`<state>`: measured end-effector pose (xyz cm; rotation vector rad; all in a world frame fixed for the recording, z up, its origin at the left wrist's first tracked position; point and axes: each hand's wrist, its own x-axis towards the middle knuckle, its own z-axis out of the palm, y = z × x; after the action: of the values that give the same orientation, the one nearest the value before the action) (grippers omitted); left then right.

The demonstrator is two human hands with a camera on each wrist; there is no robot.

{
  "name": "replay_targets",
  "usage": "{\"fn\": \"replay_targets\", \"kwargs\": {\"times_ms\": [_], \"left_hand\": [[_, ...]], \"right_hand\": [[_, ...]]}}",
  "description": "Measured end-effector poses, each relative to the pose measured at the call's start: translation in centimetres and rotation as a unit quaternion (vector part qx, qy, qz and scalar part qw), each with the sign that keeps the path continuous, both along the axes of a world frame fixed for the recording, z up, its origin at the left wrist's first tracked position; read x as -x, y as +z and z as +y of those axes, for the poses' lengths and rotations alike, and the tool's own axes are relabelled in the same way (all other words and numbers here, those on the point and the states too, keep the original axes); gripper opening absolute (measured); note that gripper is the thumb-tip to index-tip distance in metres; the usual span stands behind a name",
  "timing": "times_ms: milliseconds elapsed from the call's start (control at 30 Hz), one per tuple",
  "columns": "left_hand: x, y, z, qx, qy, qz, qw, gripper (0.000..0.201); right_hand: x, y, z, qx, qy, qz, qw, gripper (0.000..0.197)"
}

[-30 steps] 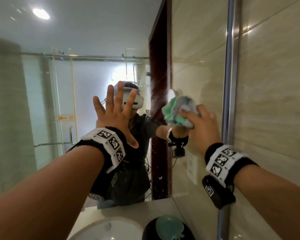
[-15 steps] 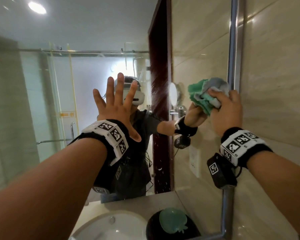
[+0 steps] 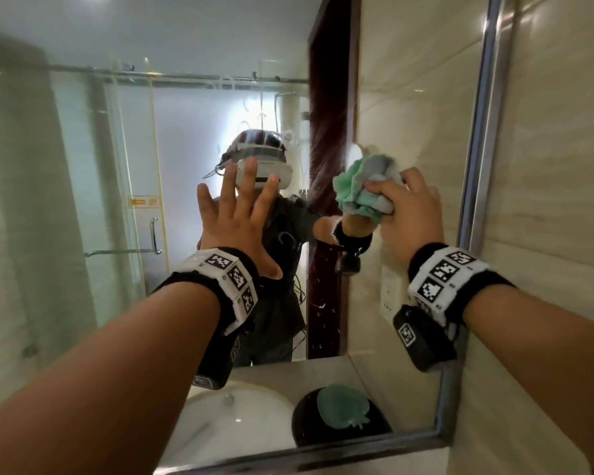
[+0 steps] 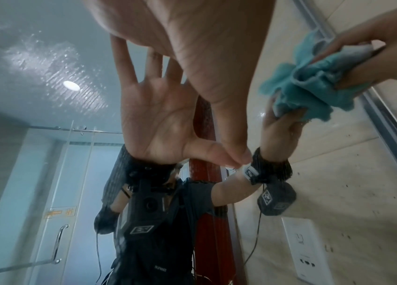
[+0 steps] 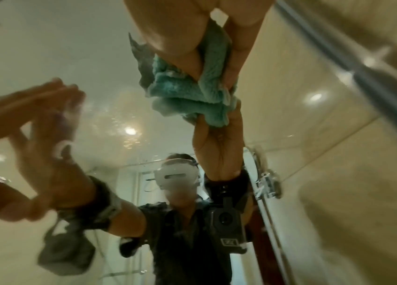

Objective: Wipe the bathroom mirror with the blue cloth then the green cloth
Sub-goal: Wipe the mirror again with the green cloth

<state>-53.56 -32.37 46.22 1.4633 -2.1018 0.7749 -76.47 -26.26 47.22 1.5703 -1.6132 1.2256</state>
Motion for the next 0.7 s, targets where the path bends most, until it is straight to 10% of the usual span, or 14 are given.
{"fn": "replay_targets", "kwargs": {"times_ms": [333, 567, 700], "left_hand": [[-0.9, -4.7, 0.3, 0.005, 0.021, 0.002, 1.0, 0.139], [-1.8, -5.5, 0.7, -0.03, 0.043, -0.019, 0.998, 0.146], [-1.7, -6.0, 0.5, -0.034, 0.05, -0.006, 0.998, 0.147]], "right_hand": [[-5.9, -7.5, 0.3, -0.165, 0.114, 0.305, 0.931, 0.034], [-3.6, 0.8, -0.2, -0.004, 0.056, 0.038, 0.998, 0.042], [-5.9, -1.1, -1.4, -0.005, 0.077, 0.066, 0.995, 0.045]]}}
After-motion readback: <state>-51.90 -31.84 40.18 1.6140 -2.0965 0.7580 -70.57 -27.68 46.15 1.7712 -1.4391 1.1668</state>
